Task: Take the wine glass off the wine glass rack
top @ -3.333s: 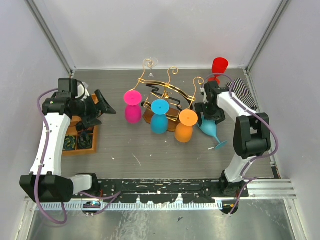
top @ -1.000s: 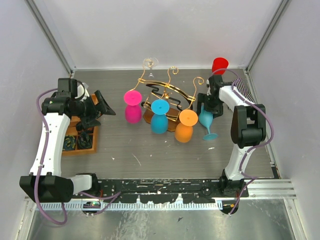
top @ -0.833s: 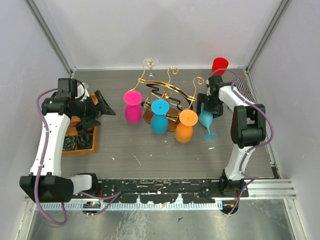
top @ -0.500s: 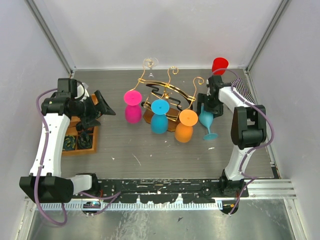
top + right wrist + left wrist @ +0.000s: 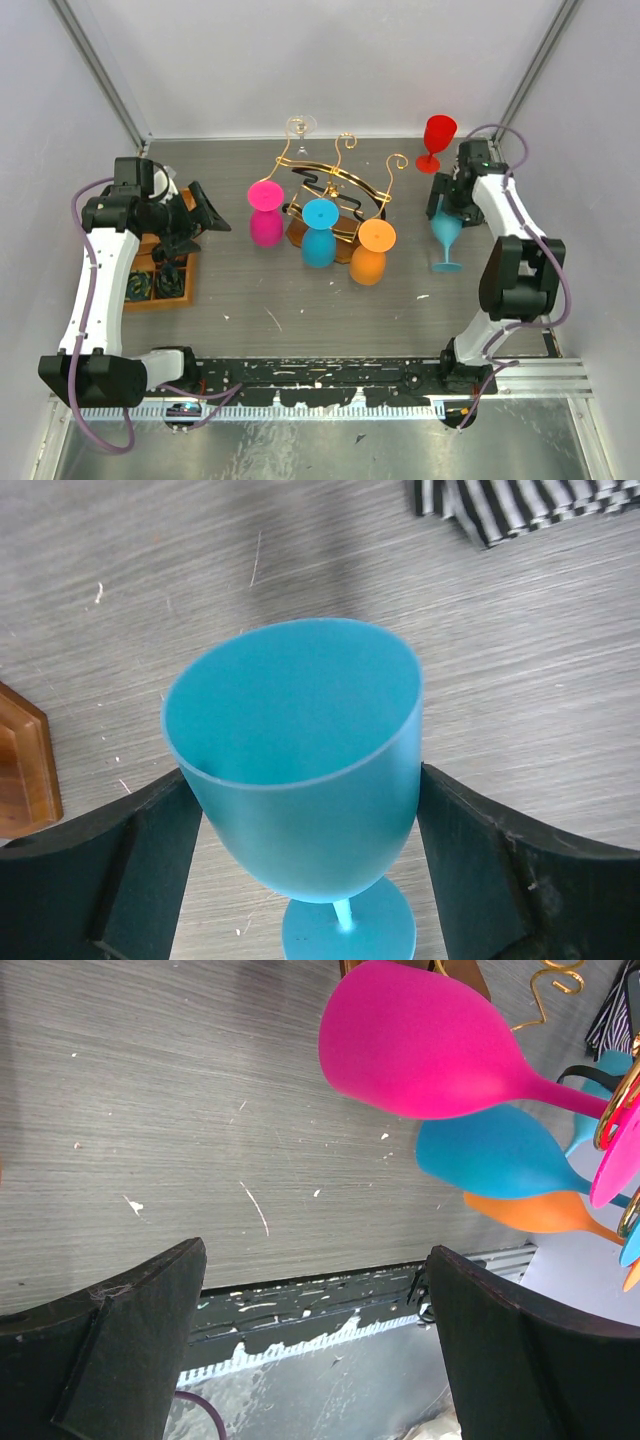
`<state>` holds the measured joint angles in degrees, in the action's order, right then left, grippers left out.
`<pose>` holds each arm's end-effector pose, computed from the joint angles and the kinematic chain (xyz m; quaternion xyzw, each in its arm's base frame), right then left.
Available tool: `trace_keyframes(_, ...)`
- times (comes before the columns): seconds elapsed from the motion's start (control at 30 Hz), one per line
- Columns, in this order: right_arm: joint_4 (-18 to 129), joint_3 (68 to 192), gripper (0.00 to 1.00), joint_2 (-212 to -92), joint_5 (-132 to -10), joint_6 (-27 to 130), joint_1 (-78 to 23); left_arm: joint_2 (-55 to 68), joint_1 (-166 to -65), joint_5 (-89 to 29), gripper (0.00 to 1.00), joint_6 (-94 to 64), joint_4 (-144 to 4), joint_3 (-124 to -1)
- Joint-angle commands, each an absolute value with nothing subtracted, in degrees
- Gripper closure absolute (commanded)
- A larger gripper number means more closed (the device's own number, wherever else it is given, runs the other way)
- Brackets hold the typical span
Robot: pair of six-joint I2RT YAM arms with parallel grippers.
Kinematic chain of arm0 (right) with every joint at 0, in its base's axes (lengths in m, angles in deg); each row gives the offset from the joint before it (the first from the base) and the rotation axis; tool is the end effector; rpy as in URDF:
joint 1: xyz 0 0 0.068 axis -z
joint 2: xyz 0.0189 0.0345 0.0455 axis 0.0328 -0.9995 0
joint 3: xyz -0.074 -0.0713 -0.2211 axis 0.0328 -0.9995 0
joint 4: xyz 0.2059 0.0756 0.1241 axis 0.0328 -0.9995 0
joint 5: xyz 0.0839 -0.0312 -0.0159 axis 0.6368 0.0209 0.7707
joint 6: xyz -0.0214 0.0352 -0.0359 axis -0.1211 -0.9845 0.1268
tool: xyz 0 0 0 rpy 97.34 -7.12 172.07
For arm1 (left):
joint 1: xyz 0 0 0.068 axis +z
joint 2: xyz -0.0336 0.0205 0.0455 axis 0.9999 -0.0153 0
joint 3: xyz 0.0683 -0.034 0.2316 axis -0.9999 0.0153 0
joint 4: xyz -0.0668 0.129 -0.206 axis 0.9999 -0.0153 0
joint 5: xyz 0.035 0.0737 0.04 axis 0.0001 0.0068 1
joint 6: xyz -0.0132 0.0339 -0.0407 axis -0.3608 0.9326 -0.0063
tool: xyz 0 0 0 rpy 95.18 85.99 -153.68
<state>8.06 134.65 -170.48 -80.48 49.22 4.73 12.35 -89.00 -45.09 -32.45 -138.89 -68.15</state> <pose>0.3423 -0.0184 0.2208 0.1041 0.9749 -0.0063 0.1970 0.2184 -0.0139 0.3329 -0.1820 0.9275 -0.2515 0.2082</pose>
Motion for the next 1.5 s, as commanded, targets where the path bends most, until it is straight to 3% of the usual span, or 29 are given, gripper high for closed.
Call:
trace_keyframes(0.0, 11.23, 136.0, 0.29, -162.74, -81.84, 50.05, 6.19, 13.52, -89.02, -45.88, 0.01, -32.23, -138.34, -68.03)
trace_keyframes(0.3, 35.19, 124.07, 0.29, -152.31, -83.58, 49.52, 6.45, 13.8, -88.97, -44.79, 0.01, -31.76, -138.5, -67.74)
trace_keyframes(0.6, 77.39, 103.72, 0.28, -146.69, -83.43, 50.11, 6.49, 12.46, -88.96, -44.67, 0.01, -32.2, -136.84, -67.31)
trace_keyframes(1.3, 125.21, 101.58, 0.28, -172.59, -72.07, 50.7, 9.41, 5.51, -88.98, -45.31, 0.02, -32.8, -131.06, -70.52)
trace_keyframes(1.47, 127.84, 102.01, 0.26, -175.98, -71.75, 50.19, 9.53, 5.49, -89.01, -45.51, 0.02, -33.13, -129.6, -70.11)
